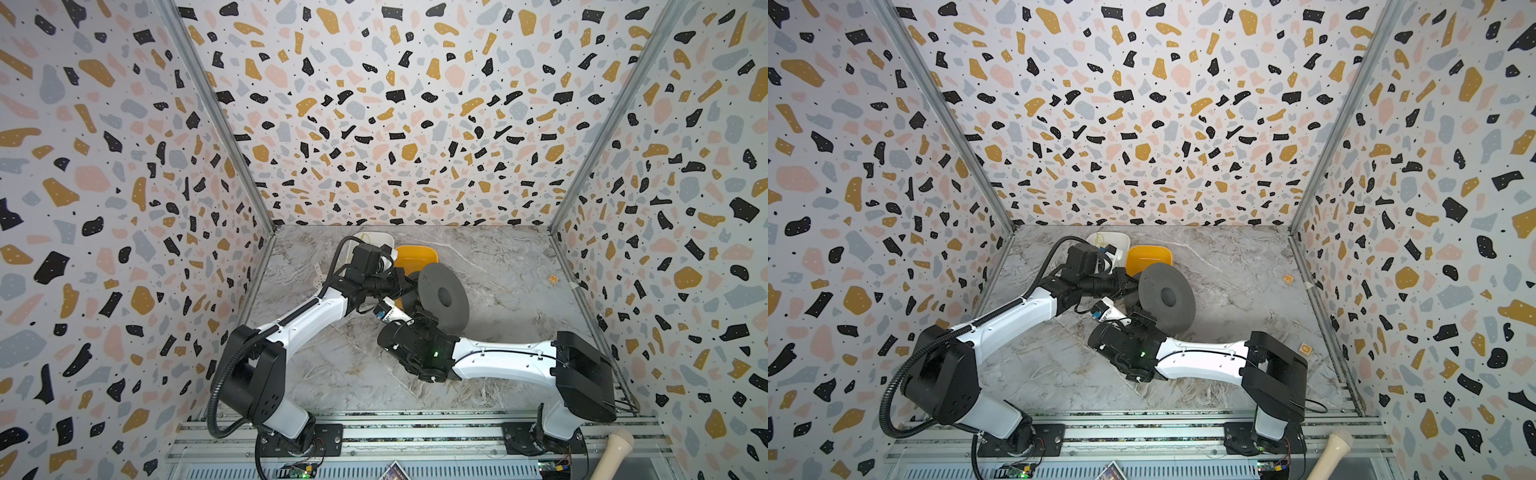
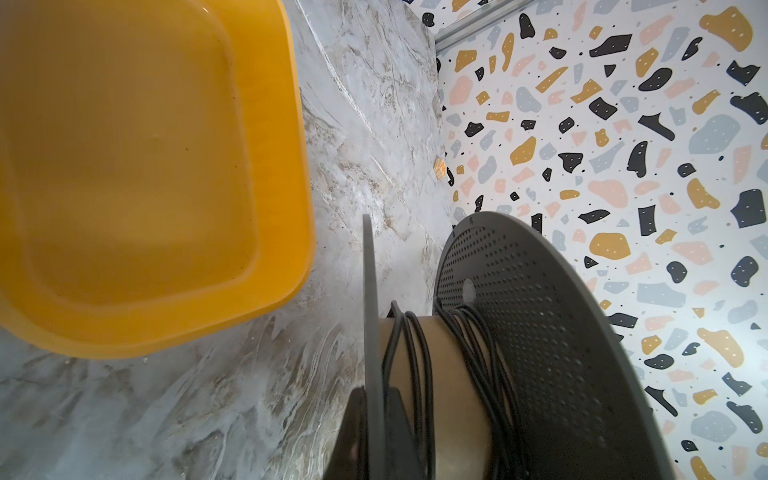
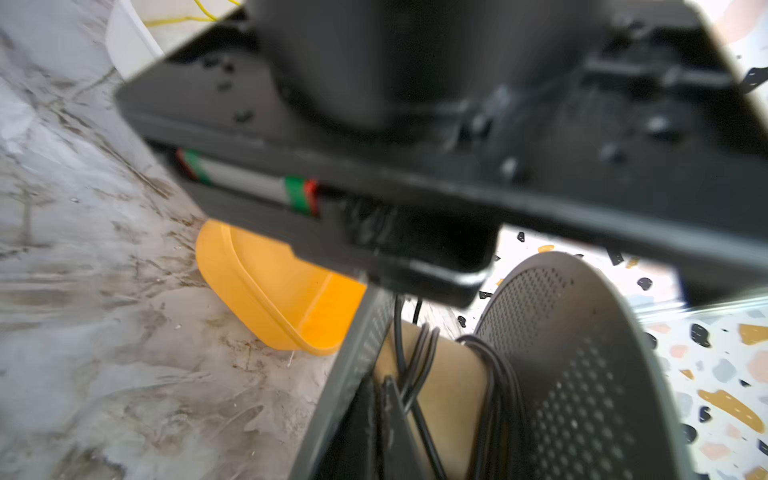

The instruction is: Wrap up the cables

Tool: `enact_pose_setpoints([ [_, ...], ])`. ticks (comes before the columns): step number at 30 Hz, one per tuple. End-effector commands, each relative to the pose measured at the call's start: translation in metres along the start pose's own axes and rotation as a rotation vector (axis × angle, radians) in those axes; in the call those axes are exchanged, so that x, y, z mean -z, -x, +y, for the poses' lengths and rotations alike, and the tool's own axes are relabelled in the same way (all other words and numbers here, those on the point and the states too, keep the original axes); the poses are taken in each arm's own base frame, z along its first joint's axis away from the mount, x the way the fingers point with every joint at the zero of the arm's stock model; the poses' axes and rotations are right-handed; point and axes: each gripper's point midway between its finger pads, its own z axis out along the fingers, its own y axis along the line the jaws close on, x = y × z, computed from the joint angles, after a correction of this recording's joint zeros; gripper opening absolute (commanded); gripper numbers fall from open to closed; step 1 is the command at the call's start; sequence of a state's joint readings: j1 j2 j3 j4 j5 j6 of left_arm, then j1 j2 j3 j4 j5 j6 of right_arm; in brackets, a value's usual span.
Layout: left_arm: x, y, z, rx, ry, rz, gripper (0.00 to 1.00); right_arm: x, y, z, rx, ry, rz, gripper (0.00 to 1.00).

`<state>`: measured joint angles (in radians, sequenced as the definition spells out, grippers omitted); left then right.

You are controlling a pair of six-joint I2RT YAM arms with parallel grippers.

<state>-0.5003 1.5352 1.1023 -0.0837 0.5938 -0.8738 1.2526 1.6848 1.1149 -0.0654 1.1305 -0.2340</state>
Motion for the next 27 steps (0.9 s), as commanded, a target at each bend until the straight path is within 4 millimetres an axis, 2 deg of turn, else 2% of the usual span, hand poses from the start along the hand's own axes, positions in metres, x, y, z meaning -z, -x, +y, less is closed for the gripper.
enact_pose_setpoints([
  [1,0.034,0.013,-0.089,-0.130,-0.281,-0.049,0.00,-0.002,-0.020,0.014,0.039,0.040,0.017,0.00],
  [4,0.034,0.013,-0.092,-0.131,-0.288,-0.047,0.00,-0.003,-0.021,0.017,0.050,0.044,0.008,0.00],
  [10,0.033,0.013,-0.091,-0.135,-0.292,-0.038,0.00,0.004,-0.001,0.004,0.002,0.054,-0.047,0.00],
  [20,0.044,0.032,-0.103,-0.139,-0.346,-0.062,0.00,0.016,0.024,-0.027,-0.040,0.048,-0.117,0.14],
  [27,0.054,0.043,-0.112,-0.140,-0.384,-0.080,0.00,0.019,0.030,-0.035,-0.059,0.038,-0.137,0.18],
])
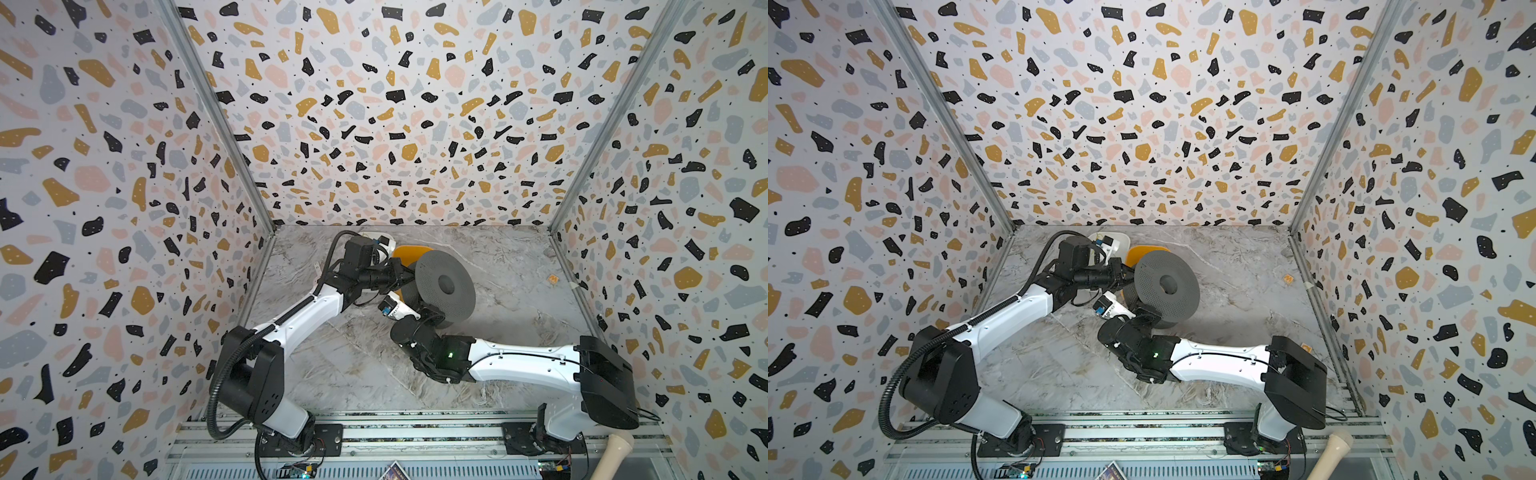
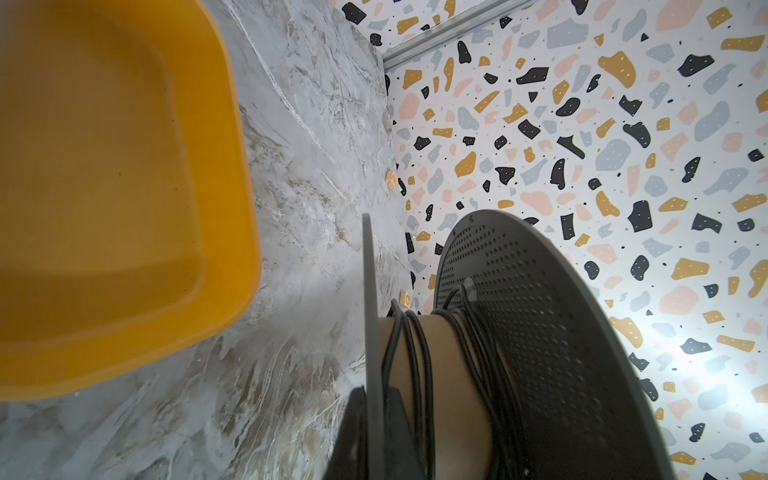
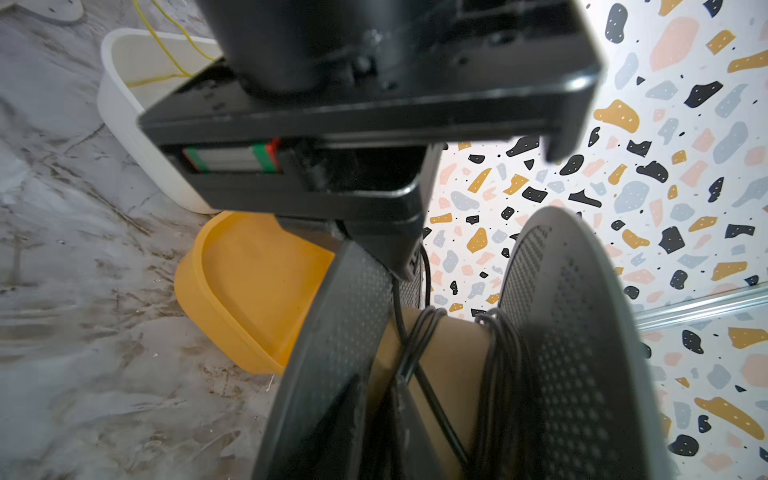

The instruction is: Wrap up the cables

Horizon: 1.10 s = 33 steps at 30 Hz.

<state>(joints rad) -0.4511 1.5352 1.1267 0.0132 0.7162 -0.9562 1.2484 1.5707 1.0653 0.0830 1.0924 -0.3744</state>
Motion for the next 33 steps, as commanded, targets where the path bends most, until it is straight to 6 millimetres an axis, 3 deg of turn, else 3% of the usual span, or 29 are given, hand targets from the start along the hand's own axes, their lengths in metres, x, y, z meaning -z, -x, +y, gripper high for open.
enact_pose_setpoints([
  [1,0.029,0.022,-0.093,-0.173,-0.253,-0.057,0.00,0.005,0.012,-0.003,-0.014,0.038,-0.039,0.18],
  [6,0.036,0.029,-0.100,-0.184,-0.273,-0.067,0.00,0.008,0.015,-0.011,-0.056,0.037,-0.050,0.23],
  [16,0.045,0.039,-0.113,-0.193,-0.323,-0.088,0.00,0.024,0.021,-0.019,-0.156,0.121,-0.124,0.49],
  [20,0.048,0.043,-0.113,-0.196,-0.327,-0.096,0.00,0.035,0.026,-0.022,-0.216,0.202,-0.167,0.55],
  [27,0.052,0.048,-0.115,-0.205,-0.327,-0.107,0.00,0.071,0.025,-0.021,-0.345,0.446,-0.276,0.64],
  [33,0.050,0.049,-0.107,-0.202,-0.297,-0.107,0.00,0.104,0.019,-0.055,-0.533,0.626,-0.373,0.65],
])
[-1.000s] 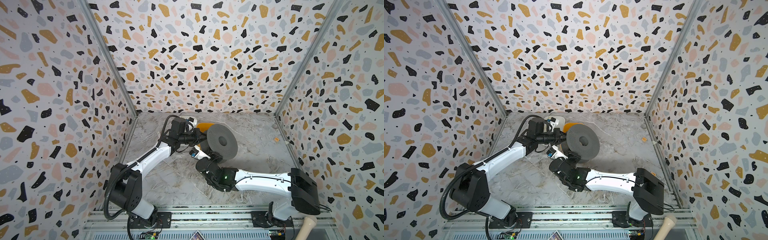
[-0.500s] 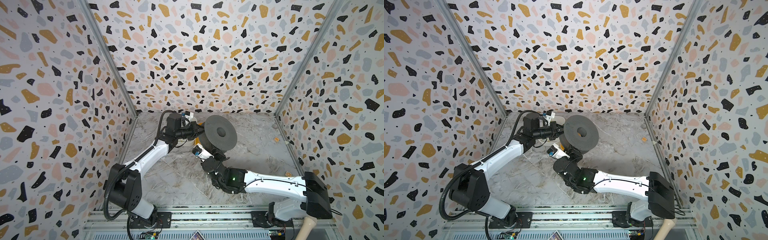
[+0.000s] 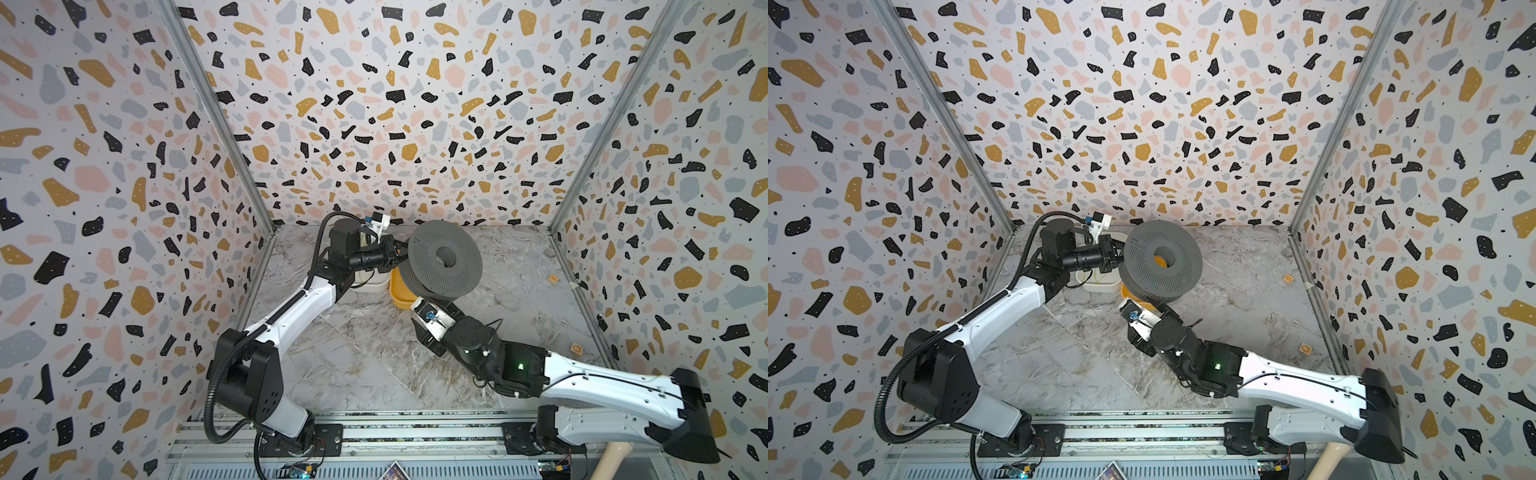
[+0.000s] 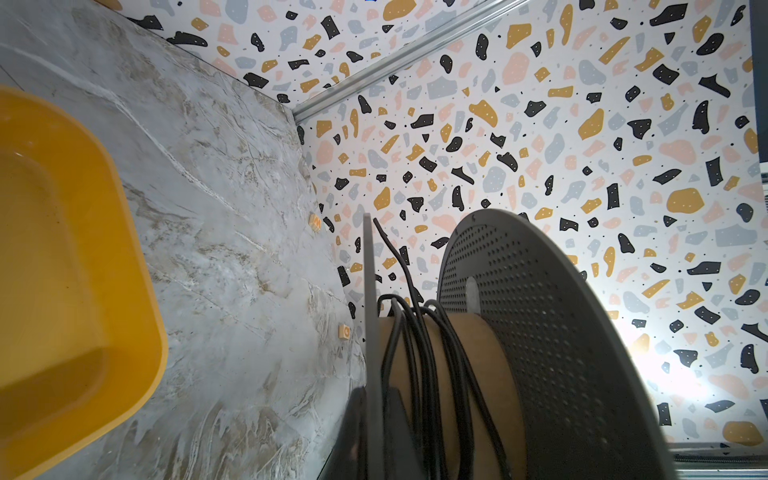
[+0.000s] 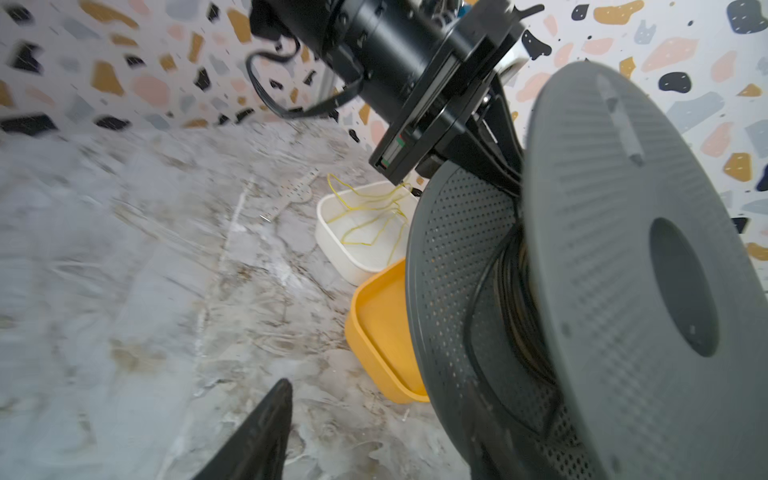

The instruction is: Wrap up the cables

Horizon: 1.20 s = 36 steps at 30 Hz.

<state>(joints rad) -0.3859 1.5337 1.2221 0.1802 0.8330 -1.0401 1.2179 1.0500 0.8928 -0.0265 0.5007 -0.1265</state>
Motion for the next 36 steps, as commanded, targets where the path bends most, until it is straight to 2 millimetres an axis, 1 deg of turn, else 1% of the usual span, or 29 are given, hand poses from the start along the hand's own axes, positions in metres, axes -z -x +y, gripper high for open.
enact_pose_setpoints([
  [1,0.012,0.012,-0.043,-0.104,-0.088,-0.025,0.00,0.027,0.015,-0.001,-0.150,0.153,-0.070,0.66],
  [2,0.012,0.013,-0.042,-0.102,-0.084,-0.024,0.00,0.034,0.017,-0.003,-0.169,0.178,-0.084,0.66],
  [6,0.011,0.015,-0.041,-0.102,-0.083,-0.025,0.00,0.059,0.026,-0.027,-0.284,0.226,-0.137,0.66],
  [10,0.008,0.015,-0.035,-0.092,-0.078,-0.015,0.00,0.069,0.025,-0.052,-0.398,0.255,-0.139,0.65],
  [12,0.006,0.014,-0.033,-0.089,-0.079,-0.007,0.00,0.069,0.020,-0.065,-0.467,0.256,-0.124,0.65],
  [15,0.005,0.011,-0.025,-0.080,-0.074,0.004,0.00,0.063,0.008,-0.084,-0.586,0.272,-0.082,0.63],
  [21,0.002,0.007,-0.011,-0.059,-0.066,0.022,0.00,0.063,-0.005,-0.117,-0.837,0.391,-0.107,0.61],
  [24,0.001,0.005,-0.005,-0.050,-0.059,0.029,0.00,0.062,-0.019,-0.133,-0.970,0.437,-0.104,0.59],
  [27,0.000,0.004,0.000,-0.041,-0.055,0.036,0.00,0.057,-0.033,-0.142,-1.066,0.495,-0.103,0.58],
  [28,0.000,0.006,-0.004,-0.063,-0.070,0.027,0.00,0.055,-0.036,-0.143,-1.085,0.506,-0.101,0.57],
  [32,-0.002,0.004,-0.001,-0.062,-0.074,0.036,0.00,0.047,-0.042,-0.148,-1.133,0.524,-0.104,0.55],
  [36,-0.003,0.002,0.004,-0.057,-0.073,0.039,0.00,0.034,-0.053,-0.150,-1.197,0.554,-0.083,0.49],
])
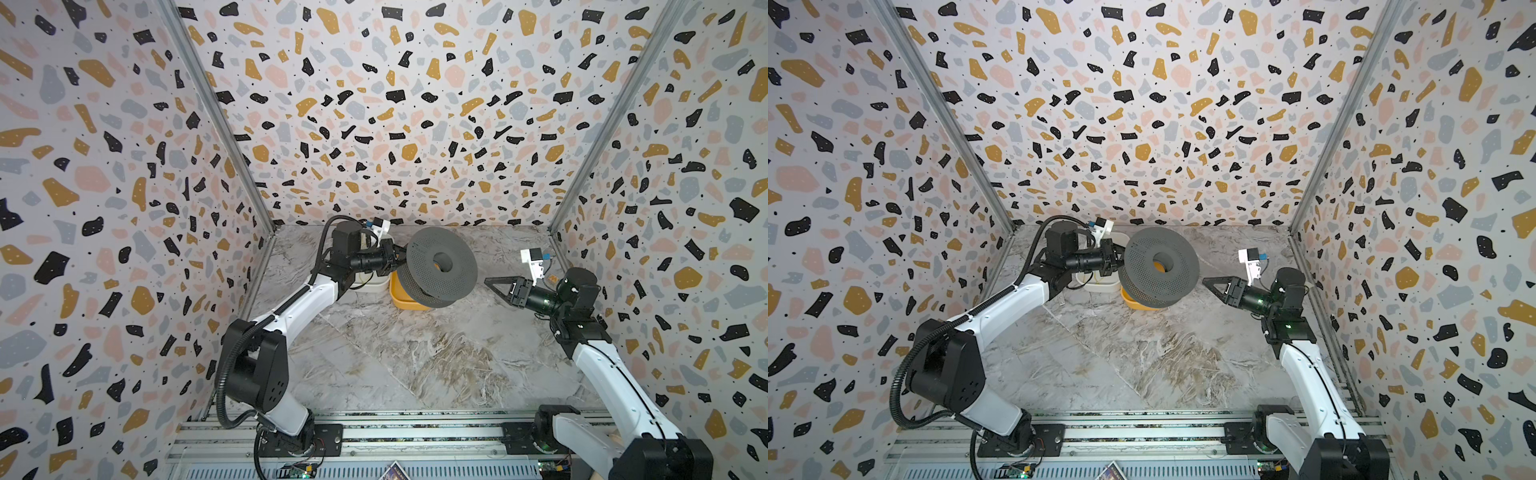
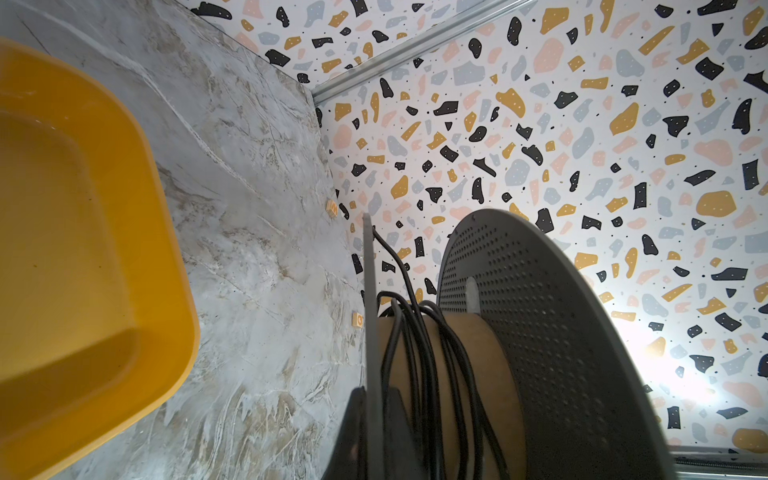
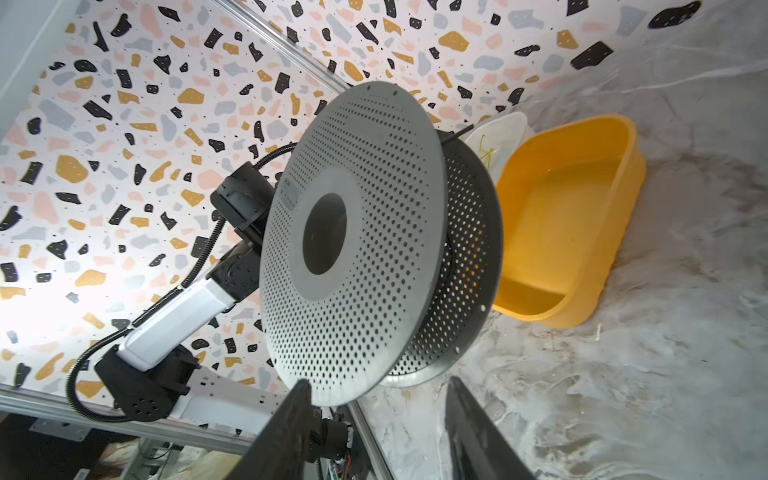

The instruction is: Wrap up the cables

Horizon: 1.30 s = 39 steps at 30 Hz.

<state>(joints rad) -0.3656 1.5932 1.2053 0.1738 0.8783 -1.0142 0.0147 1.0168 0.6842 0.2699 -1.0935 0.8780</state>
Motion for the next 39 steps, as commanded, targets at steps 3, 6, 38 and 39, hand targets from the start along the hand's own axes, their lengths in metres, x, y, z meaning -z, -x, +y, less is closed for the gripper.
enact_pose_setpoints([
  [3,0.003,0.006,-0.026,-0.091,-0.099,-0.008,0.00,-0.003,0.009,0.015,-0.011,0.122,-0.006,0.47],
  [6,0.002,0.009,-0.027,-0.089,-0.112,-0.014,0.00,-0.009,0.014,0.010,-0.035,0.131,-0.002,0.44],
  [38,-0.008,0.014,-0.020,-0.058,-0.137,-0.016,0.00,-0.057,0.031,0.009,-0.129,0.261,-0.011,0.24],
  [39,-0.008,0.014,-0.019,-0.059,-0.133,-0.015,0.00,-0.058,0.031,0.008,-0.132,0.262,-0.010,0.23],
])
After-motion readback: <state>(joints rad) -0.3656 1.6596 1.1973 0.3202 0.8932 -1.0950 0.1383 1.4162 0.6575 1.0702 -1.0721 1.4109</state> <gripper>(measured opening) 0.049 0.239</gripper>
